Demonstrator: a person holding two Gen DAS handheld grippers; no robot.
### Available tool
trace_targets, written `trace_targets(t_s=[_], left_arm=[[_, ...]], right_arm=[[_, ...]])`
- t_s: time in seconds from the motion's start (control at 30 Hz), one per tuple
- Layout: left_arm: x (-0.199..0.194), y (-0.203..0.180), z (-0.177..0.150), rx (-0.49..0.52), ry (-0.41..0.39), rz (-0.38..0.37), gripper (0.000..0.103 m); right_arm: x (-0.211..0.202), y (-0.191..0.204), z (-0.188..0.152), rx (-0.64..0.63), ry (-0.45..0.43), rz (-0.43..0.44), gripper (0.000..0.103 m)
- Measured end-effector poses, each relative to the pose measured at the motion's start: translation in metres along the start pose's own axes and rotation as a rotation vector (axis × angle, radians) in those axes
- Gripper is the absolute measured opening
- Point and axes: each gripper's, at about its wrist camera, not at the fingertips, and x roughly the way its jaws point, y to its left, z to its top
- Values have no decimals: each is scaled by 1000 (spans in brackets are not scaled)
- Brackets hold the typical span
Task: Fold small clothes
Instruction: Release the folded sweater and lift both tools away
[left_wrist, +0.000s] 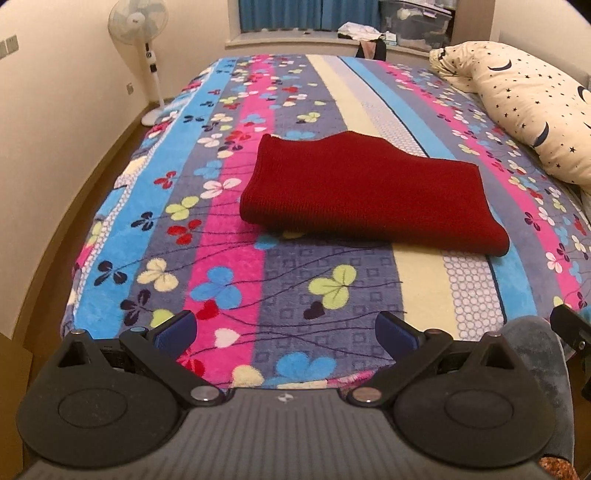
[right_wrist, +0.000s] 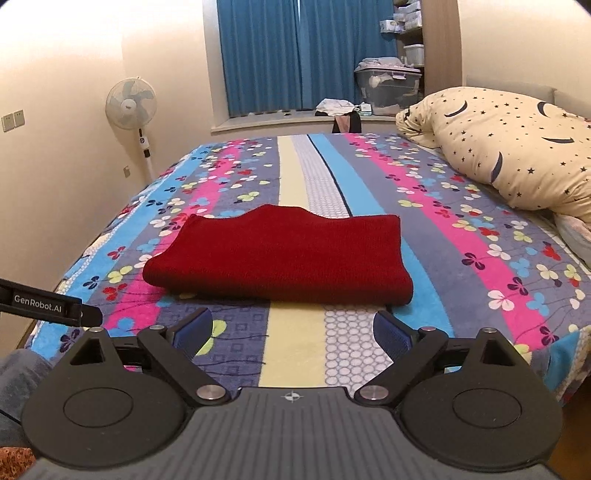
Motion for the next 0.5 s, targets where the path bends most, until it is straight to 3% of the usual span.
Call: trace_targets(t_s=[0.5], left_arm=[[5,0,-5,23,20,-7,103]], right_arm=[[1,3,-1,-14,9,2,95]])
